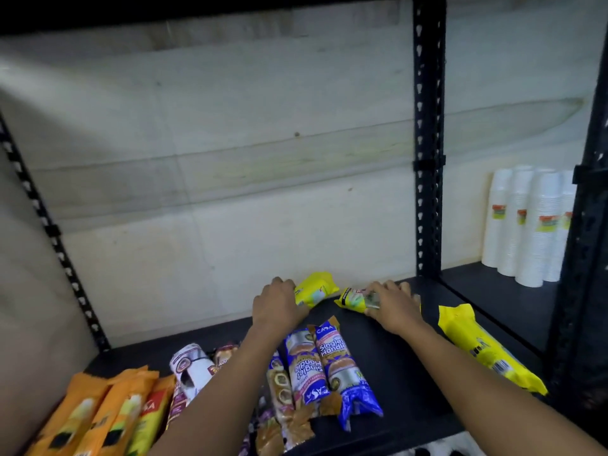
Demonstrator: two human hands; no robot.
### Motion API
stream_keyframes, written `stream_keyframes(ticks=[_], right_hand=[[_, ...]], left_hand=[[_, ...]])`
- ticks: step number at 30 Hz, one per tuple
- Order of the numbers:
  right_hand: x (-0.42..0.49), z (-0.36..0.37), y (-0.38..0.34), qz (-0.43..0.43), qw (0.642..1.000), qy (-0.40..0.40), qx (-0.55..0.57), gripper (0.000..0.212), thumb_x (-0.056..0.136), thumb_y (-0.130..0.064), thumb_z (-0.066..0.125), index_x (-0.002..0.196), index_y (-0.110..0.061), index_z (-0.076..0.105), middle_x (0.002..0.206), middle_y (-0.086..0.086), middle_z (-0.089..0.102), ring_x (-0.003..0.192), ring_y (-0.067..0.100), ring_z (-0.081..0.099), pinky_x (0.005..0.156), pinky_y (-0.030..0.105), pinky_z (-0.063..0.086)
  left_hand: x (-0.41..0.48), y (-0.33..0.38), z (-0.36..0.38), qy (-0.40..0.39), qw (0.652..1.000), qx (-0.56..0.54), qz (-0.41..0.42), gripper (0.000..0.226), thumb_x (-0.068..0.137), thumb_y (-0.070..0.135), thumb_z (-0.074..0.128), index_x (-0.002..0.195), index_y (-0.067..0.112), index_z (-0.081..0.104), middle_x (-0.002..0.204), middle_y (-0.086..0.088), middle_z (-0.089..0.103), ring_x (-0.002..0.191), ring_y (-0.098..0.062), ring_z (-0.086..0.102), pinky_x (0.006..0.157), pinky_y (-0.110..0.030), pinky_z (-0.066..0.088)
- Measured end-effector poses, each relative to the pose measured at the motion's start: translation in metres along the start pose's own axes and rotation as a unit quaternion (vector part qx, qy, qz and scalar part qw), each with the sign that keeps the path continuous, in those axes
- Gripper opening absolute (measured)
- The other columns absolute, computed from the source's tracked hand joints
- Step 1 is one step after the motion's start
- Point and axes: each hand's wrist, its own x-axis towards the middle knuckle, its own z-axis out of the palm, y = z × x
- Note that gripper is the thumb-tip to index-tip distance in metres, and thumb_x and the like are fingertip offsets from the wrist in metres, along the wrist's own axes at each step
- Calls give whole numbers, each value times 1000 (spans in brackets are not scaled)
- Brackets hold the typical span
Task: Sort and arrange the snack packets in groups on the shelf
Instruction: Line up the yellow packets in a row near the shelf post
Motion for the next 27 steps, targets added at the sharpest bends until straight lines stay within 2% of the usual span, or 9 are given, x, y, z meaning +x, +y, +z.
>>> stream_keyframes(ticks=[5, 9, 12, 16, 19, 22, 24, 27], right_hand=[[-26, -25, 6, 18, 999, -22, 21, 36, 76, -54, 69, 102, -36, 51, 113, -5, 53, 111, 27, 49, 86, 40, 41], [-57, -50, 14, 23, 992, 0, 127, 33, 74, -49, 68, 97, -31, 53, 98, -3, 52, 100, 26, 54, 82, 39, 49], [-84, -67, 17, 47, 986, 31, 154, 31, 76, -48, 67, 94, -29, 50, 95, -3, 49, 93, 24, 55, 80, 39, 49], [-120, -76, 22, 69, 992, 69, 85, 31, 82, -51, 60, 100, -27, 49, 103, 0, 49, 98, 27, 54, 75, 39, 49], [-141, -74, 29, 76, 995, 62, -14, 41, 89, -51, 56, 118, -23, 50, 118, 6, 49, 113, 30, 49, 80, 38, 47], [-155, -69, 33, 74, 993, 65, -64, 50, 91, -53, 54, 129, -22, 47, 125, 6, 47, 117, 29, 45, 82, 37, 46], [-160, -67, 33, 70, 992, 73, -68, 50, 92, -53, 54, 130, -21, 46, 125, 6, 46, 117, 28, 44, 79, 35, 45], [-165, -64, 28, 58, 991, 81, -94, 50, 92, -51, 55, 130, -20, 47, 124, 6, 46, 115, 28, 44, 84, 35, 45]], left_hand=[[-25, 27, -18, -12, 999, -47, 3, 51, 80, 60, 58, 110, 18, 61, 109, -3, 60, 100, -26, 61, 73, -36, 46], [-48, 55, -20, -2, 993, -121, 12, 52, 79, 63, 56, 100, 15, 59, 102, -5, 60, 94, -28, 60, 68, -36, 45], [-69, 79, -16, -5, 984, -178, 13, 49, 79, 58, 58, 99, 13, 53, 102, -6, 58, 95, -30, 60, 71, -38, 45], [-95, 107, -5, -19, 974, -225, 11, 47, 81, 51, 57, 109, 14, 47, 114, -5, 52, 105, -30, 57, 79, -40, 46], [-112, 126, 4, -35, 972, -231, 23, 49, 83, 47, 56, 117, 15, 41, 120, -4, 46, 112, -28, 53, 80, -41, 47], [-125, 140, 11, -40, 976, -211, 36, 49, 82, 46, 54, 119, 18, 38, 122, -4, 44, 110, -30, 55, 80, -42, 49], [-130, 145, 14, -42, 980, -192, 39, 50, 82, 46, 53, 120, 19, 38, 123, -5, 42, 106, -32, 59, 78, -41, 49], [-134, 151, 20, -49, 987, -152, 34, 51, 83, 48, 52, 123, 20, 39, 130, -7, 37, 103, -32, 61, 73, -39, 46]])
